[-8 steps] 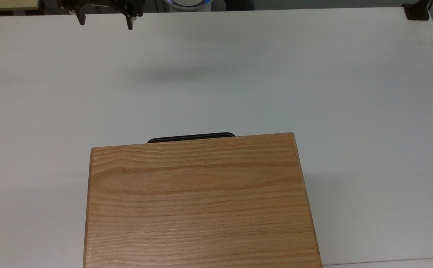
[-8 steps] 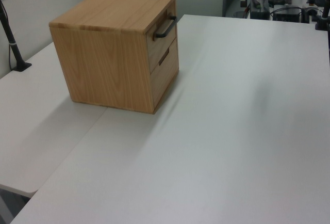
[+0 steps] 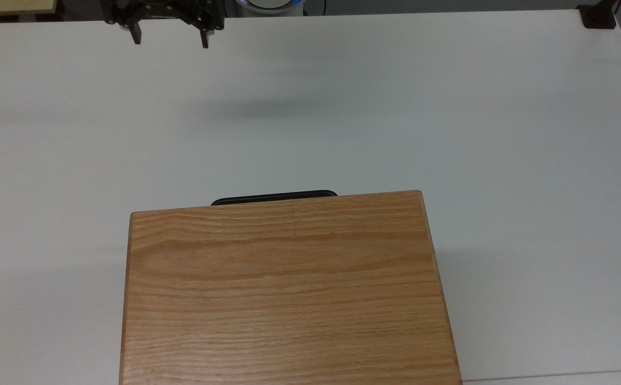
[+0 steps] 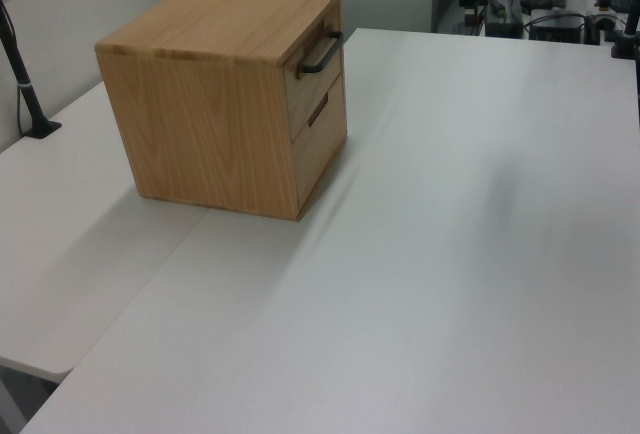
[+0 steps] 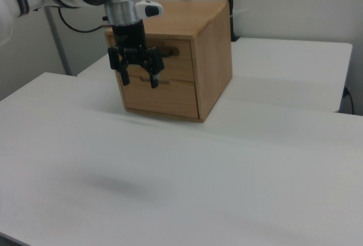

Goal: Open the drawer by sliding it
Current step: 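Move the open gripper down toward the upper drawer's black handle, then lower the gripper onto the black handle and close it around the bar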

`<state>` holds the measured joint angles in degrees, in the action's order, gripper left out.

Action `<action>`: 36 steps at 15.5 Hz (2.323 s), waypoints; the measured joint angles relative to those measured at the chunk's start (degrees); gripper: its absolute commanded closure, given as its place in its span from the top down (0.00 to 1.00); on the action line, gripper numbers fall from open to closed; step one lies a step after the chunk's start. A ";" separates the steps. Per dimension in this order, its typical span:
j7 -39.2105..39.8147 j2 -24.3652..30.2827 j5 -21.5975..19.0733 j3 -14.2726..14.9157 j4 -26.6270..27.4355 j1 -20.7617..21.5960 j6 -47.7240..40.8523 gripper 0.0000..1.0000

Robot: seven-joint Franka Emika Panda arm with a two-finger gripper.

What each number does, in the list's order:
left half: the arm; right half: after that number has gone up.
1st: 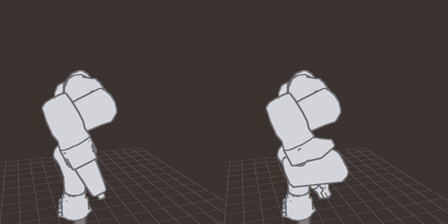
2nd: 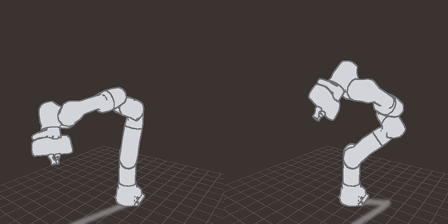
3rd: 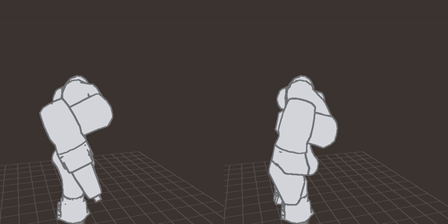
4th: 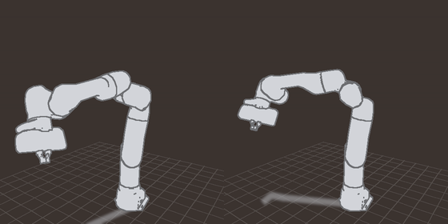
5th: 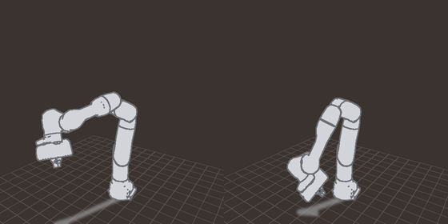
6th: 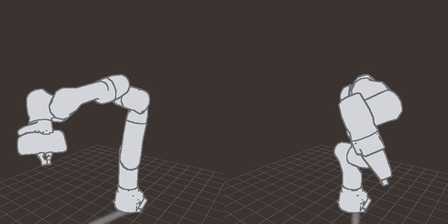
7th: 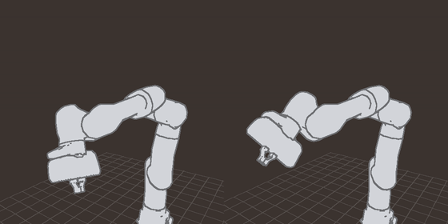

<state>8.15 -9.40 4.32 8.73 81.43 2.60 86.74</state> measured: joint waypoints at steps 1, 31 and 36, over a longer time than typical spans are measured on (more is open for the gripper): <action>0.00 -0.01 0.00 -0.01 0.30 0.43 0.00 1.00; 30.77 -3.63 -2.30 -0.45 1.51 7.36 27.01 1.00; 34.88 -6.71 10.82 -0.54 1.84 10.71 38.15 0.81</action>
<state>43.02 -16.10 15.14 8.19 83.27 13.31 124.89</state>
